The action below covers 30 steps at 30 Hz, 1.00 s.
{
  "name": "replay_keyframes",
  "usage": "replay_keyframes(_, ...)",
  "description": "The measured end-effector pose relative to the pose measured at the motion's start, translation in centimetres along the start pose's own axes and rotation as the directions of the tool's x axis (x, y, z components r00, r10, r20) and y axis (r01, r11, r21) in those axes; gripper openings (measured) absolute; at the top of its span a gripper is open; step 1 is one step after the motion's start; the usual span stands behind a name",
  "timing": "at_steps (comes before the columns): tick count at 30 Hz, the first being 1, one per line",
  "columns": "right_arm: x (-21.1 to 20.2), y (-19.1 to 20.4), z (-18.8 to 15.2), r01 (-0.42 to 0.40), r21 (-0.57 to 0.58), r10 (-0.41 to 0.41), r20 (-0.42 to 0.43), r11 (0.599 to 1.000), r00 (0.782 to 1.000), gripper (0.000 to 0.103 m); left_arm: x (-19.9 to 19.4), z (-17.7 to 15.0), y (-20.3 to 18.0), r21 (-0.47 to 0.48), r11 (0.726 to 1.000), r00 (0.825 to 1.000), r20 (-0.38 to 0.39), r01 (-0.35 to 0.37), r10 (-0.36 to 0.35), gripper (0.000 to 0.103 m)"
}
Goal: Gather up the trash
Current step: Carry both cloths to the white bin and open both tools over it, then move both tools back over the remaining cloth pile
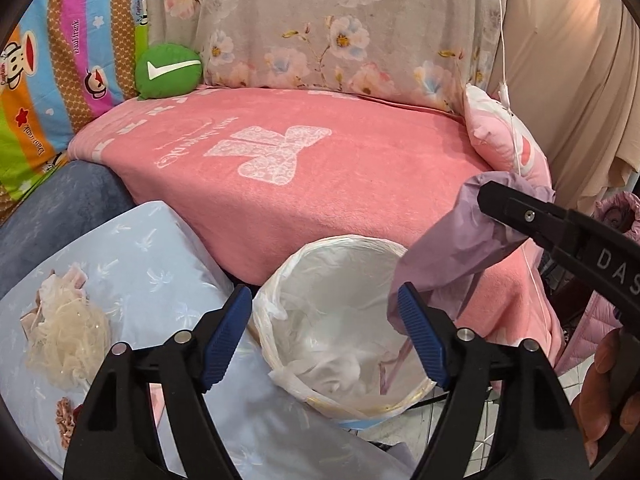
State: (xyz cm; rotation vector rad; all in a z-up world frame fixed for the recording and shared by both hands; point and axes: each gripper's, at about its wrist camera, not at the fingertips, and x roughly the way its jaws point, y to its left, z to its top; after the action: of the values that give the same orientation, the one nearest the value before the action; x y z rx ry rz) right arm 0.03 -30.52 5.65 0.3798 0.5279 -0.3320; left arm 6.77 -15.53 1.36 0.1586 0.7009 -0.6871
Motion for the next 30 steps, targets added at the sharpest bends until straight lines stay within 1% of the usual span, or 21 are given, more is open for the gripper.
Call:
replay_keyframes(2,0.3,0.2,-0.1,0.000,-0.003,0.000,-0.005,1.000,1.000,0.034,0.3,0.0,0.4,-0.007,1.000,1.000,-0.006,-0.015,0.015,0.072)
replay_keyframes(3,0.4,0.3,-0.1,0.001,-0.005,-0.001,-0.007,1.000,1.000,0.039,0.4,0.0,0.6,-0.013,1.000,1.000,-0.008,-0.019,0.019,0.072)
replay_keyframes(6,0.9,0.6,-0.3,0.005,-0.008,-0.005,-0.014,1.000,1.000,0.043,0.4,-0.1,1.3,-0.032,0.999,1.000,-0.009,-0.029,0.029,0.072)
replay_keyframes(8,1.4,0.8,-0.5,0.004,-0.008,-0.005,-0.031,1.000,1.000,0.047,0.3,-0.2,1.6,-0.036,0.999,0.999,-0.009,-0.041,0.041,0.072)
replay_keyframes(9,1.8,0.8,-0.7,0.004,-0.009,-0.005,-0.045,1.000,0.999,0.052,0.3,-0.4,1.8,-0.040,0.998,0.999,-0.009,-0.049,0.049,0.072)
replay_keyframes(10,2.4,0.9,-1.0,0.005,-0.011,-0.006,-0.068,1.000,0.998,0.054,0.2,-0.4,2.0,-0.042,0.998,0.998,-0.009,-0.055,0.055,0.072)
replay_keyframes(13,4.0,1.0,-2.2,0.007,-0.004,-0.008,-0.121,1.000,0.993,0.054,0.0,-1.0,2.8,-0.058,0.996,0.997,-0.015,-0.072,0.071,0.072)
replay_keyframes(15,5.0,0.9,-3.3,0.023,-0.006,-0.024,-0.161,1.000,0.987,0.054,0.0,-1.4,3.5,-0.071,0.994,0.996,-0.022,-0.085,0.084,0.072)
replay_keyframes(21,6.8,0.2,-8.2,0.059,-0.028,-0.064,-0.282,0.998,0.957,0.054,-0.5,-3.0,5.4,-0.104,0.987,0.992,-0.047,-0.123,0.119,0.072)
replay_keyframes(26,6.1,0.0,-10.7,0.073,-0.039,-0.082,-0.321,0.997,0.944,0.054,-0.9,-4.1,6.3,-0.132,0.983,0.991,-0.061,-0.129,0.122,0.073)
replay_keyframes(28,5.4,0.3,-10.8,0.077,-0.056,-0.091,-0.315,0.995,0.945,0.054,-1.1,-4.6,6.6,-0.147,0.981,0.990,-0.066,-0.130,0.122,0.074)
replay_keyframes(30,4.7,0.8,-10.5,0.078,-0.071,-0.096,-0.293,0.994,0.951,0.054,-1.4,-4.9,7.0,-0.161,0.978,0.990,-0.067,-0.132,0.123,0.076)
